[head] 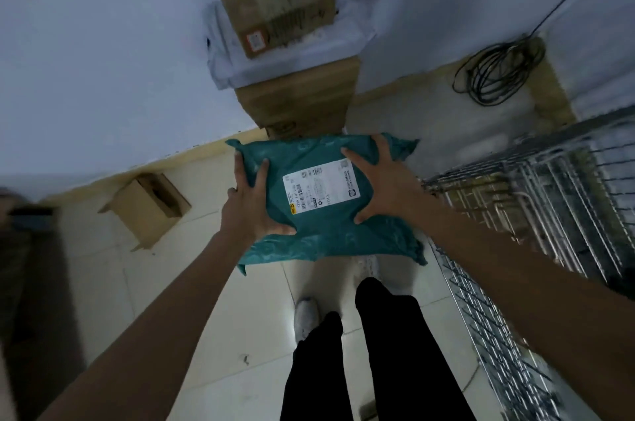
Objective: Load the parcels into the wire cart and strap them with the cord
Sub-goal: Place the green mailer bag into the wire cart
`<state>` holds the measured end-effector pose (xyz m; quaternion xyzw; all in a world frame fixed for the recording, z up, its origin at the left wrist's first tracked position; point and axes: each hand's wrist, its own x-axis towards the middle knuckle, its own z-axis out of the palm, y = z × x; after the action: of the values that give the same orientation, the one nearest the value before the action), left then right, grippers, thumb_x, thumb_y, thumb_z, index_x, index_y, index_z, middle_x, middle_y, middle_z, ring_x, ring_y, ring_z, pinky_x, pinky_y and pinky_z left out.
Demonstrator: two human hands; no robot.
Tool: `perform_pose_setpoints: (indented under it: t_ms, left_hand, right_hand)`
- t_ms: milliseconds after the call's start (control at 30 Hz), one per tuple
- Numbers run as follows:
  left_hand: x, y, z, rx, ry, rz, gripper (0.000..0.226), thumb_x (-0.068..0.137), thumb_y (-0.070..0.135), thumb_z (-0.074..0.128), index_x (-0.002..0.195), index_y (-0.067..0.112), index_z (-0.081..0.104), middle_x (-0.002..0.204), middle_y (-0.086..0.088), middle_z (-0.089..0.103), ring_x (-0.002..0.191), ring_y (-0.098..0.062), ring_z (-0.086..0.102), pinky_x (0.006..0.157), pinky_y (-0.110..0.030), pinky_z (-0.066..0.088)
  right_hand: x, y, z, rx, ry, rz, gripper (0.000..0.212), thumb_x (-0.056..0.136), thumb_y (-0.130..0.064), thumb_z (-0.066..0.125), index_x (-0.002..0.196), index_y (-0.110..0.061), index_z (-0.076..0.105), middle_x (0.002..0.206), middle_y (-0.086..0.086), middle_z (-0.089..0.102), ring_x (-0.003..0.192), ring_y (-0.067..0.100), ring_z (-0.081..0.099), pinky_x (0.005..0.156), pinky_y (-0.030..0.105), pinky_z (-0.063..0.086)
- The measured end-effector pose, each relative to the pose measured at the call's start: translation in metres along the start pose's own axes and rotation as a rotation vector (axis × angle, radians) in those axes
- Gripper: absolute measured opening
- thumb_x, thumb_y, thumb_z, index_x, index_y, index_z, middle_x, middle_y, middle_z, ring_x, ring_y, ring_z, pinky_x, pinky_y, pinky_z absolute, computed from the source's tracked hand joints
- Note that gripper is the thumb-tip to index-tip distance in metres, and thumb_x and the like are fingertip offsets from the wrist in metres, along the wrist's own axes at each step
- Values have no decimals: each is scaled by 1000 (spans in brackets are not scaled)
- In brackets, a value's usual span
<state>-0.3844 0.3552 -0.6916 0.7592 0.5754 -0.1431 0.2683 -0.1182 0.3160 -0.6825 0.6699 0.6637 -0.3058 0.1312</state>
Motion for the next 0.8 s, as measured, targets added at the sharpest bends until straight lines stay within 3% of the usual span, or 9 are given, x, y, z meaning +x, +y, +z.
perform_pose_setpoints:
  t_ms: [100,267,433,600,733,800]
  left_hand:
    - [-47,3,-22,38,3,38,147,41,72,81,152,33,-8,154,-13,-30,112,-45,51,94,-51,47]
    - [-110,14,-73,44,47,134,145,44,76,77,151,33,-11,153,-8,-34,119,-47,47,96,-53,46]
    - [-146,58,-148,91,161,255,146,43,77,77,152,31,-7,154,-5,-33,121,-47,47,96,-53,47]
    - [-159,157,-213,149,234,363,151,37,78,78,150,36,-13,155,-6,-31,127,-47,43,96,-54,48]
    - [-161,277,-232,149,248,509,151,39,73,81,149,36,-16,154,-7,-34,141,-43,24,108,-53,37]
    - [-165,345,-227,183,257,557,151,39,73,81,150,34,-13,154,-9,-30,140,-44,26,109,-52,37]
  right_hand:
    - [-54,-22,-12,-28,31,45,141,43,-71,83,149,-49,-8,157,13,-22,108,43,58,84,42,54]
    - [-134,-46,-49,17,108,78,140,45,-68,84,150,-46,-5,158,14,-20,112,43,56,92,45,49]
    - [-203,-42,-108,73,265,133,141,43,-68,84,149,-48,-6,158,11,-20,111,43,56,89,45,50]
    - [-275,8,-166,129,418,232,141,42,-68,85,148,-51,-5,158,8,-20,116,44,53,93,49,51]
    - [-348,87,-194,189,531,337,141,40,-67,86,148,-50,-3,159,9,-18,116,43,53,94,47,51]
    - [-388,133,-198,224,560,408,142,39,-66,86,148,-51,-5,158,7,-18,119,42,51,95,47,51]
